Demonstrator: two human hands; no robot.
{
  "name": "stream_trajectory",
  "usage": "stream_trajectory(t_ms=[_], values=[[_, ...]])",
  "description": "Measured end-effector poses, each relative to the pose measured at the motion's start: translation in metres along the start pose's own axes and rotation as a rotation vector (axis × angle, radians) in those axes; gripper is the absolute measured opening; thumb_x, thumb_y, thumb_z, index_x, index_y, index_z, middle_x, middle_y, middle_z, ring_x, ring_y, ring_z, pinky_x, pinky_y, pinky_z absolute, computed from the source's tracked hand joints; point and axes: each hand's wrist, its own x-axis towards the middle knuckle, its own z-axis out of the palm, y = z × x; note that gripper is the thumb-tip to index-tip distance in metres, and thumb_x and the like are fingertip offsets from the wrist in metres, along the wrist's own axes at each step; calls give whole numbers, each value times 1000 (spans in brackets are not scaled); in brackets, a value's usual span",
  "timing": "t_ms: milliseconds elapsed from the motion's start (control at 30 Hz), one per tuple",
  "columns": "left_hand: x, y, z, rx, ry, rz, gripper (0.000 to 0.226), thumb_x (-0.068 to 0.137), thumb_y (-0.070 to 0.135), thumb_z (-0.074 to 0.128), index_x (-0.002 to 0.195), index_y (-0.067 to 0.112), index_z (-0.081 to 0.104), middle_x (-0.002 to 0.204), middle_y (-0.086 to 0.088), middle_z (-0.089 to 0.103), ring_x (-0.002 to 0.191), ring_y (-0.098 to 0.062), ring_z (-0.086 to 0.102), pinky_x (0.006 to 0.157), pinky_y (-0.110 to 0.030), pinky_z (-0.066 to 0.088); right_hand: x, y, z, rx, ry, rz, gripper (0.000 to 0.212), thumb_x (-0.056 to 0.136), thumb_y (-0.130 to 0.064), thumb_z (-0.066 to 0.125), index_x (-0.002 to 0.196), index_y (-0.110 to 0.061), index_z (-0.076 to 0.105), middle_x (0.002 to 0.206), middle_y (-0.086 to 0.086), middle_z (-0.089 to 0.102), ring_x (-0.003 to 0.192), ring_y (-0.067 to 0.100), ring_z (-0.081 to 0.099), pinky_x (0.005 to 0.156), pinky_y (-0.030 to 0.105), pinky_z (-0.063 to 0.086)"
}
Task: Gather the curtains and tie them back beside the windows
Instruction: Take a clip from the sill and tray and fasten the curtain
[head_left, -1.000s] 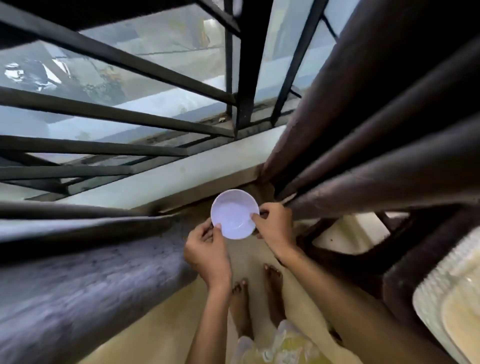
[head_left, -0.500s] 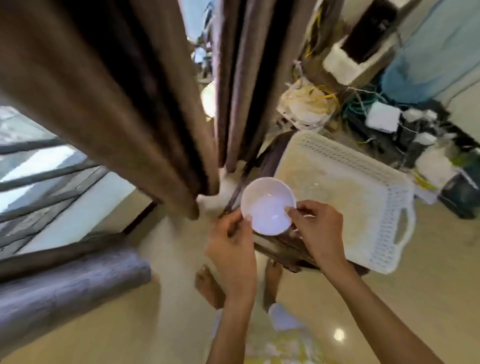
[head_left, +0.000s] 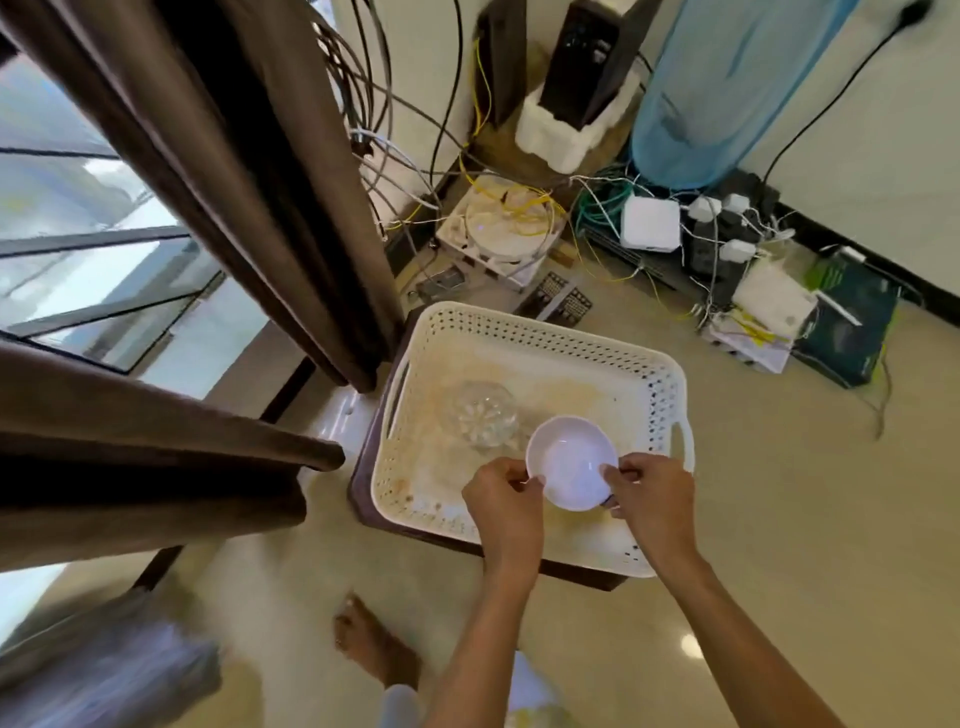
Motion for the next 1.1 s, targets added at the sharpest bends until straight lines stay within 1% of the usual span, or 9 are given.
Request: stream_trajectory(t_ms=[167, 267, 367, 467, 633, 767, 900, 967, 1100], values=[[8, -10, 13, 44, -1, -54, 11, 78, -2, 66, 82, 6, 73, 68, 7, 61, 68, -9, 58, 51, -4, 38, 17, 11, 17, -150, -37, 21, 26, 87, -19, 65, 63, -9, 64, 56, 3, 65, 57, 21, 64, 56, 35, 52], [8, -7, 11, 47, -11, -68, 9, 82, 3, 67, 86, 6, 74, 71, 5, 64, 66, -5, 58, 52, -4, 38, 18, 7, 17, -230, -75, 48, 24, 89, -25, 64, 69, -12, 63, 62, 0, 64, 59, 15, 59, 49, 27, 40], [1, 3, -3, 67, -21, -34, 8, 84, 11, 69, 90, 7, 73, 74, 3, 67, 63, 4, 56, 54, -2, 39, 14, -9, 3, -416, -103, 52, 26, 91, -34, 61, 90, -10, 69, 83, 3, 71, 78, 21, 65, 59, 27, 44], [-9, 21, -31, -3, 36, 4, 8, 84, 12, 68, 88, 15, 73, 71, 12, 66, 65, 0, 62, 57, -2, 40, 5, -41, -15, -478, -29, -23, 32, 94, -36, 54, 113, -13, 65, 100, -2, 72, 97, 20, 64, 71, 29, 46], [14, 73, -87, -187, 262, 156, 7, 87, 18, 65, 86, 21, 71, 74, 11, 69, 70, 2, 64, 63, -7, 46, 0, -136, 5, -214, -42, -350, 19, 91, -32, 59, 101, -21, 71, 86, -8, 74, 79, 12, 69, 72, 33, 55], [78, 103, -132, -395, 550, 223, 10, 89, 14, 60, 90, 17, 70, 77, 3, 70, 73, -9, 67, 69, -22, 53, 10, -214, 69, -15, -226, -587, 13, 89, -25, 63, 92, -20, 74, 83, -7, 73, 71, 8, 67, 66, 28, 54], [168, 103, -174, -388, 757, 198, 19, 86, 15, 52, 89, 7, 68, 79, -10, 70, 79, -26, 65, 75, -29, 47, 18, -267, 147, 142, -514, -553, 20, 87, -6, 59, 83, -20, 72, 70, -11, 65, 64, -5, 57, 60, 11, 43], [205, 96, -196, -365, 847, 113, 19, 88, 10, 52, 91, 1, 68, 86, -17, 70, 86, -31, 63, 76, -28, 39, 19, -283, 180, 121, -559, -557, 23, 88, -5, 55, 80, -21, 69, 66, -12, 60, 64, 2, 57, 61, 15, 43], [247, 61, -244, -372, 1002, -72, 24, 87, 12, 50, 92, -2, 69, 93, -21, 68, 88, -29, 59, 67, -23, 31, 20, -302, 249, 62, -650, -530, 26, 87, -1, 52, 100, -9, 73, 94, 4, 73, 87, 16, 67, 83, 26, 51]])
